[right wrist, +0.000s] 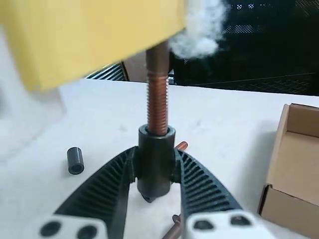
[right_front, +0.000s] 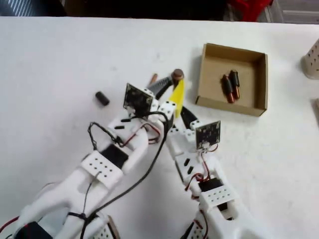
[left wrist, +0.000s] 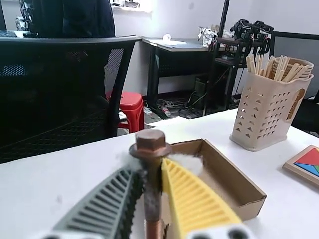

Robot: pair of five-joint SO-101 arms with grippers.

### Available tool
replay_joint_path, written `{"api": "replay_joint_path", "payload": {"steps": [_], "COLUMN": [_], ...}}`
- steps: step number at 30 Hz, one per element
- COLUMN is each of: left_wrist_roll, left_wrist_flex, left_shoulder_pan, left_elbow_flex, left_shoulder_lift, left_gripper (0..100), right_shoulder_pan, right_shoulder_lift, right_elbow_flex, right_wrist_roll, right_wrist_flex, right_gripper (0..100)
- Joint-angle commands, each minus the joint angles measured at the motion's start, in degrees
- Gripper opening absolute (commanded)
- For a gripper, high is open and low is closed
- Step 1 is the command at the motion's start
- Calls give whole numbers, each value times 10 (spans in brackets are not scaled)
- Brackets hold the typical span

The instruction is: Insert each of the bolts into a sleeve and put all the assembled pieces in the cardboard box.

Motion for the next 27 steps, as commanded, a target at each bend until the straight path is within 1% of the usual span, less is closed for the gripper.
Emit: {"api": "replay_joint_path", "payload": {"steps": [1, 8, 9, 11, 12, 14, 17, 19, 21, 24, 27], "left_wrist_roll": [-4, -4, -4, -4, -4, -15, -23, -23, -25, -26, -27], "left_wrist_flex": [-18, -14, -4, 41, 66, 96, 112, 128, 143, 171, 225], "left_shoulder_pan": [4, 4, 4, 7, 7, 8, 4, 3, 3, 3, 3], "left_elbow_flex": [-39, -39, -39, -40, -42, -43, -43, -43, -44, -39, -39], "left_shoulder_lift": [10, 15, 15, 13, 13, 12, 12, 12, 8, -15, -52], "left_gripper": [22, 23, 23, 26, 40, 100, 222, 280, 294, 279, 270], "right_shoulder_pan": [4, 4, 4, 4, 4, 4, 4, 4, 5, 6, 7], "right_shoulder_lift": [-13, -13, -13, -13, -13, -13, -13, -13, -13, -13, -13], "right_elbow_flex": [4, 4, 4, 4, 4, 4, 4, 4, 4, 4, 4], "right_wrist_roll": [7, 7, 7, 7, 7, 7, 7, 7, 7, 7, 7], "right_wrist_flex": [1, 1, 1, 1, 1, 1, 2, 2, 2, 2, 1], "right_gripper": [16, 16, 16, 16, 16, 16, 16, 16, 16, 16, 16]}}
